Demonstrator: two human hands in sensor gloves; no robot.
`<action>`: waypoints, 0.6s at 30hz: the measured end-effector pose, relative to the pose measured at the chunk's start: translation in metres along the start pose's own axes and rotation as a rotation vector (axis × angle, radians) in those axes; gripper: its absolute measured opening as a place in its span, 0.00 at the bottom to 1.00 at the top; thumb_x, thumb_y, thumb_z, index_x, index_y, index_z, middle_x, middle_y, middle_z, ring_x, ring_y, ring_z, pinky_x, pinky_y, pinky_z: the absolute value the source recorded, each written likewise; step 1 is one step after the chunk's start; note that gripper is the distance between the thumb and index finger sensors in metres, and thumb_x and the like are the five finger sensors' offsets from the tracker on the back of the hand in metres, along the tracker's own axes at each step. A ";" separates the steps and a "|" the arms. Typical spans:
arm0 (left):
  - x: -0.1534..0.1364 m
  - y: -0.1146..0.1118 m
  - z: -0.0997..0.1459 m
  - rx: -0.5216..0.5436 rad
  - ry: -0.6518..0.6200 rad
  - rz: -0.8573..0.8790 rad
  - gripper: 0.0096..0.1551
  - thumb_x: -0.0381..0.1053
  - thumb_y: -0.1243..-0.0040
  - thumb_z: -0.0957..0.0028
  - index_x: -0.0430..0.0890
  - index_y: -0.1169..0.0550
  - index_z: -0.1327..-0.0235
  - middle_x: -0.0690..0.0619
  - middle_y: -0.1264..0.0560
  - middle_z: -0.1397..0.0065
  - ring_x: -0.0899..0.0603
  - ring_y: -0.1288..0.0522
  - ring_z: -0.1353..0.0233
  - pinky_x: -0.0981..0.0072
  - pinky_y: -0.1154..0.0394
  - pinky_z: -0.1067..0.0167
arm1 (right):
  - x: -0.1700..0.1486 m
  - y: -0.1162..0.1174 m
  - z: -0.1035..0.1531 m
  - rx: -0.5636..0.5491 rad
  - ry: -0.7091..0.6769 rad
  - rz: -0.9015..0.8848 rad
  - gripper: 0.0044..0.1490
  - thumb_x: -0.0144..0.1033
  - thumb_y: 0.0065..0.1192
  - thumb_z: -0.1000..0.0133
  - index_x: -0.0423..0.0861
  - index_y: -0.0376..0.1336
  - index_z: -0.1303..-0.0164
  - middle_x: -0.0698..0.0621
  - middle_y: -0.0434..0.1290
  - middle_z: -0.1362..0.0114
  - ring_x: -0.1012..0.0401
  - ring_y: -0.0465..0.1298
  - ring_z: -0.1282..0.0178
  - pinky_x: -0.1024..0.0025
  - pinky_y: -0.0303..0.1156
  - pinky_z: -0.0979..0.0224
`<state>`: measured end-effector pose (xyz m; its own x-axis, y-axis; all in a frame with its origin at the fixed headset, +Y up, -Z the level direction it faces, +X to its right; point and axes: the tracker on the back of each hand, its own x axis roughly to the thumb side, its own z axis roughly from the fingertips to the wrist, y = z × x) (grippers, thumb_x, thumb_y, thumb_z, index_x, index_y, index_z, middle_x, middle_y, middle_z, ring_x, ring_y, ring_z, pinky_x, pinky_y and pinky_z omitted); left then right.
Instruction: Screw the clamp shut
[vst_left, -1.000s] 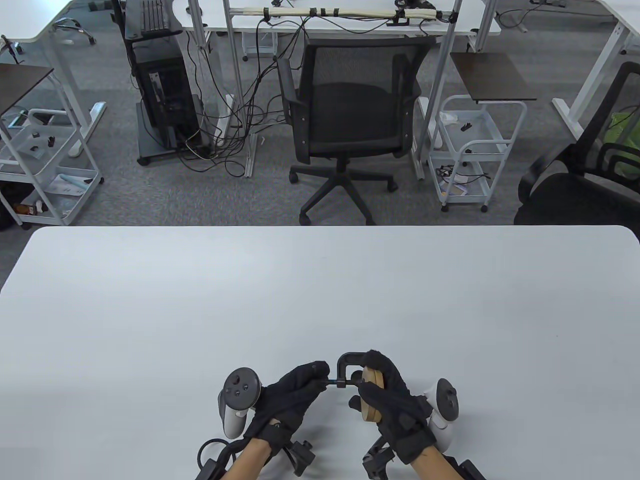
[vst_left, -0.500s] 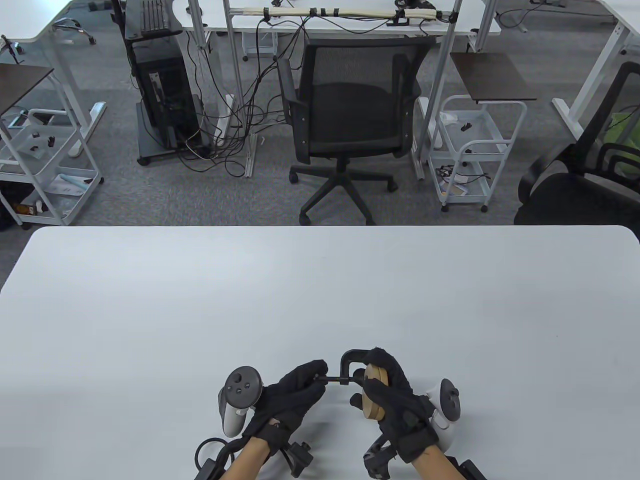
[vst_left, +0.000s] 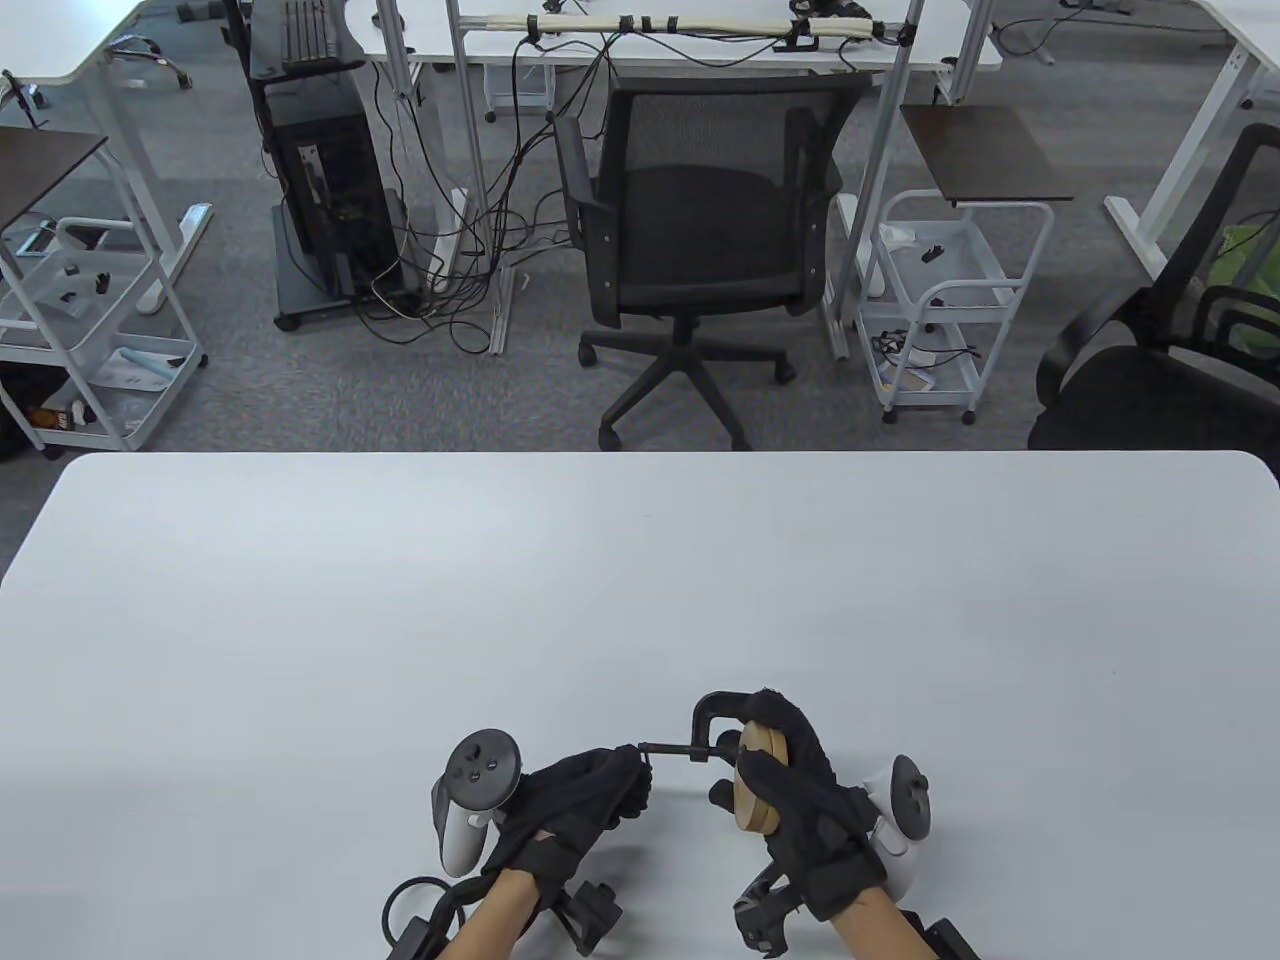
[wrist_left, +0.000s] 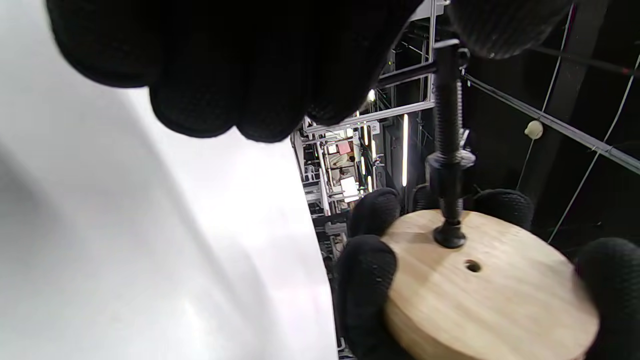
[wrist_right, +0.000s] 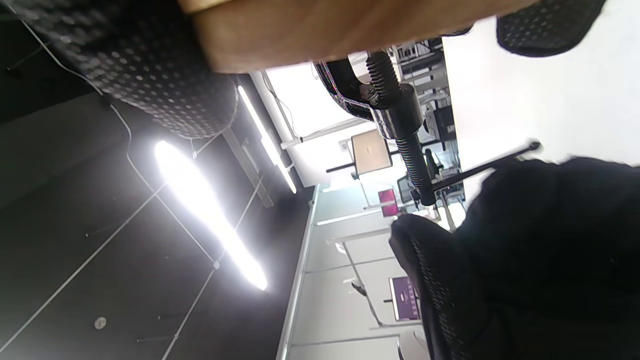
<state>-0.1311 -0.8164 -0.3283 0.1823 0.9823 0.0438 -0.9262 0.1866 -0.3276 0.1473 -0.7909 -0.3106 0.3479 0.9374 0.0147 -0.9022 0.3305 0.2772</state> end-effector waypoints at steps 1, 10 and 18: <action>-0.001 -0.001 -0.001 -0.016 -0.011 0.025 0.42 0.71 0.47 0.42 0.36 0.19 0.39 0.40 0.19 0.37 0.32 0.22 0.38 0.38 0.25 0.44 | -0.001 0.002 0.000 0.009 0.003 0.010 0.50 0.57 0.77 0.48 0.49 0.55 0.23 0.56 0.52 0.16 0.33 0.56 0.26 0.31 0.67 0.40; 0.009 0.001 -0.001 0.010 -0.131 0.028 0.29 0.56 0.39 0.43 0.56 0.28 0.26 0.45 0.23 0.30 0.36 0.23 0.33 0.39 0.26 0.39 | -0.004 0.007 0.000 0.036 0.010 0.035 0.50 0.57 0.77 0.48 0.49 0.55 0.23 0.55 0.52 0.16 0.33 0.56 0.26 0.31 0.66 0.40; 0.018 0.001 0.001 0.044 -0.240 -0.018 0.25 0.49 0.36 0.46 0.59 0.23 0.34 0.47 0.23 0.30 0.37 0.24 0.32 0.39 0.27 0.38 | -0.002 0.008 0.000 0.031 0.019 0.037 0.50 0.56 0.77 0.48 0.49 0.55 0.23 0.55 0.52 0.16 0.33 0.55 0.26 0.31 0.66 0.40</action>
<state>-0.1286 -0.7989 -0.3269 0.1204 0.9540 0.2745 -0.9378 0.2000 -0.2836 0.1398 -0.7905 -0.3081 0.3090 0.9511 0.0069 -0.9061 0.2921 0.3059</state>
